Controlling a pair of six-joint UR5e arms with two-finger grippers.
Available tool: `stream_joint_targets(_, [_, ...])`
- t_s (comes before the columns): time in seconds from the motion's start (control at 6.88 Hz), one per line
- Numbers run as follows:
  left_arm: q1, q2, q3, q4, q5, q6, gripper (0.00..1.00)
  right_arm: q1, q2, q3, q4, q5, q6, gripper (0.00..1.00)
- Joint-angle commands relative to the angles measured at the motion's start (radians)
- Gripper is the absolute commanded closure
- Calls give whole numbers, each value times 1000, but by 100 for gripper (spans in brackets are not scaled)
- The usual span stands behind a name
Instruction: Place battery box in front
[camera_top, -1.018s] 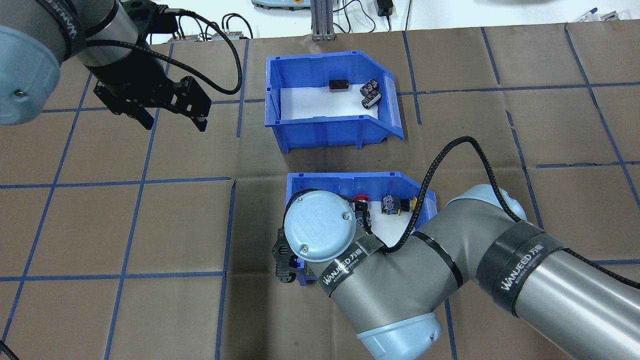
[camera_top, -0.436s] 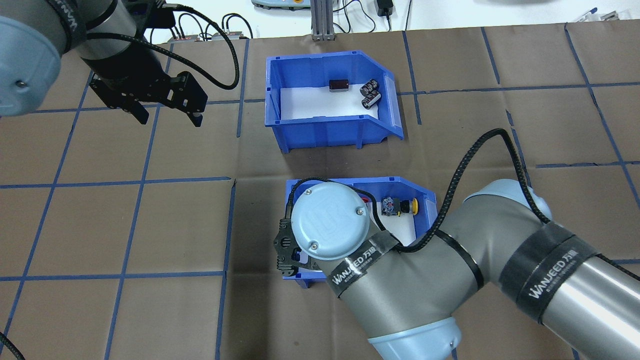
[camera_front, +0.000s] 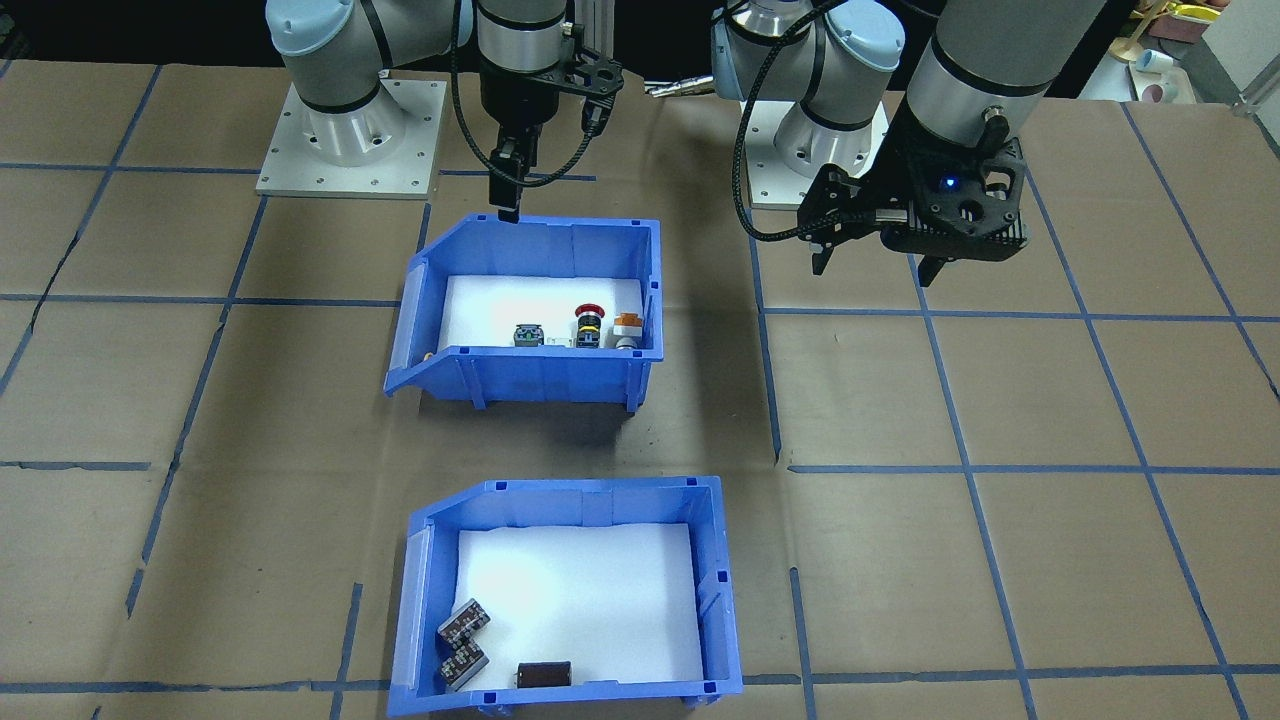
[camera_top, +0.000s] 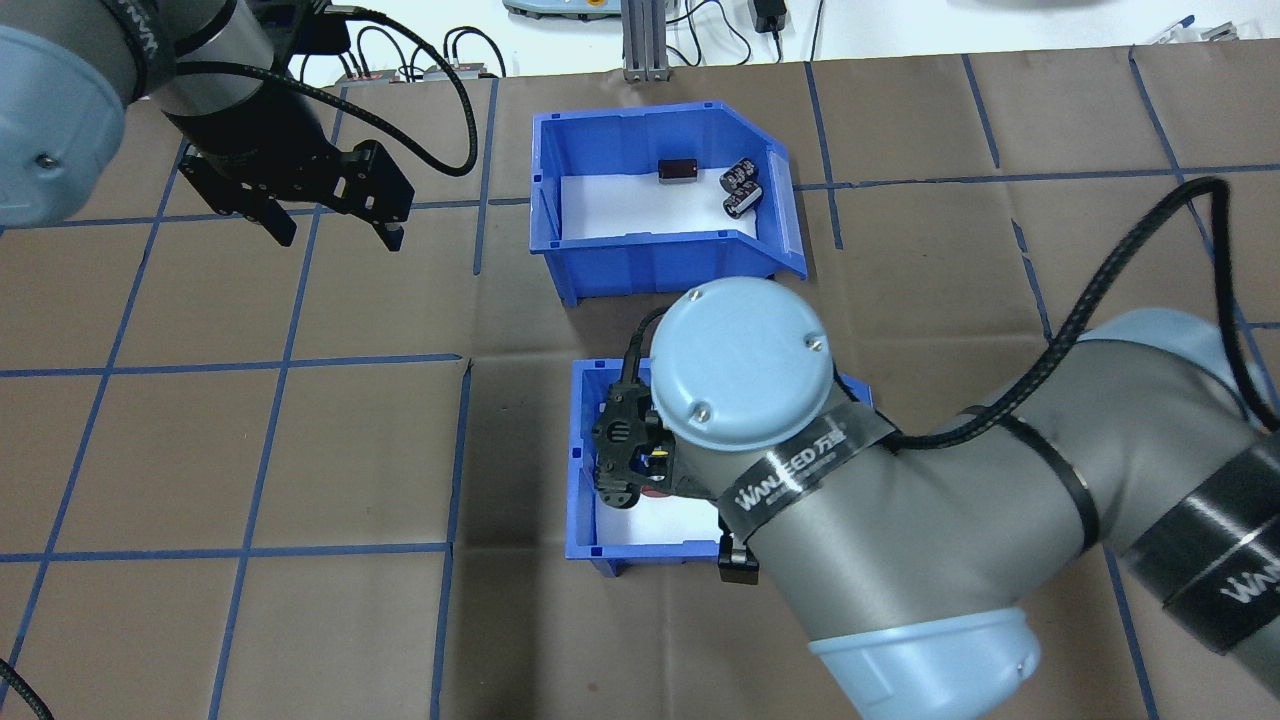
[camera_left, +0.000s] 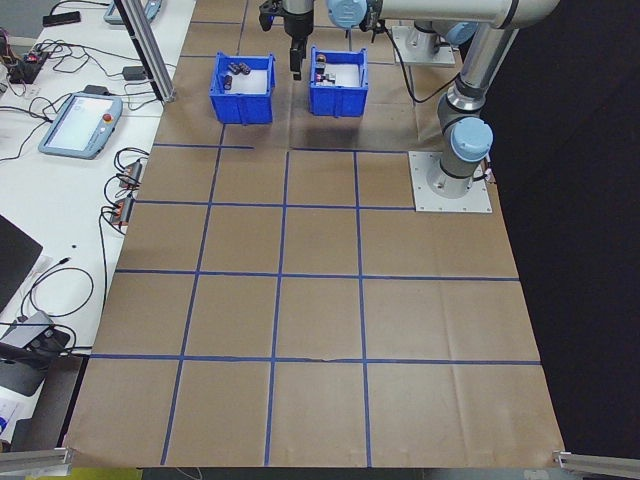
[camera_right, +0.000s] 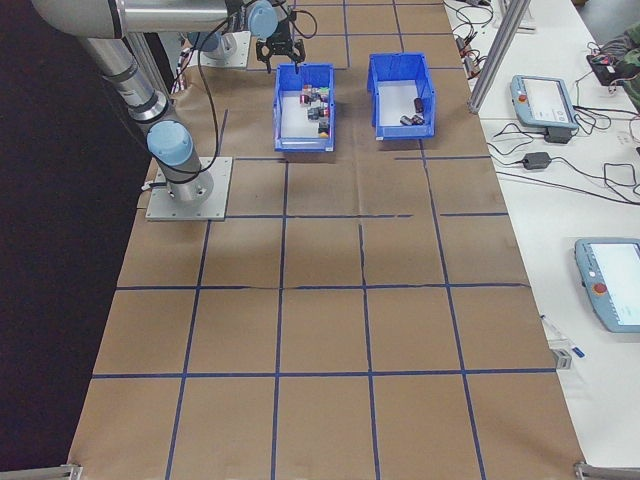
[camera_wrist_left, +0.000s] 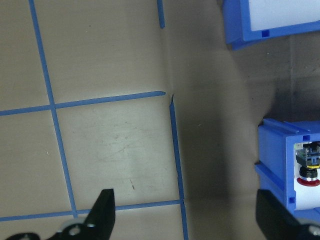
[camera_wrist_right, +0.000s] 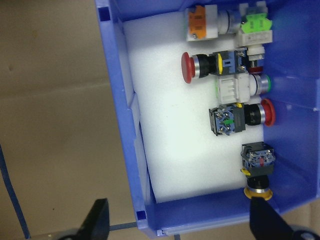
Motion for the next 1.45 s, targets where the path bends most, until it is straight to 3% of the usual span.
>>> stream_joint_targets(0.0, [0,-1,3,0,0,0,1,-161,-5,-43,30,42,10,0])
stream_joint_targets(0.15, [0,-4,4,0,0,0,1,-248,-5,-49,28,83,52,0])
stream_joint_targets(0.44, [0,-5,6,2,-1,-3,1,-403,-5,-81,30,111,269,0])
stream_joint_targets(0.87, [0,-7,4,6,-1,-2,1,-415,32,-182,37,102,835,0])
stream_joint_targets(1.02, [0,-7,6,6,-1,-2,1,-415,73,-252,54,100,920,0])
stream_joint_targets(1.31, [0,-8,6,8,-1,-2,1,-418,200,-447,225,97,967,0])
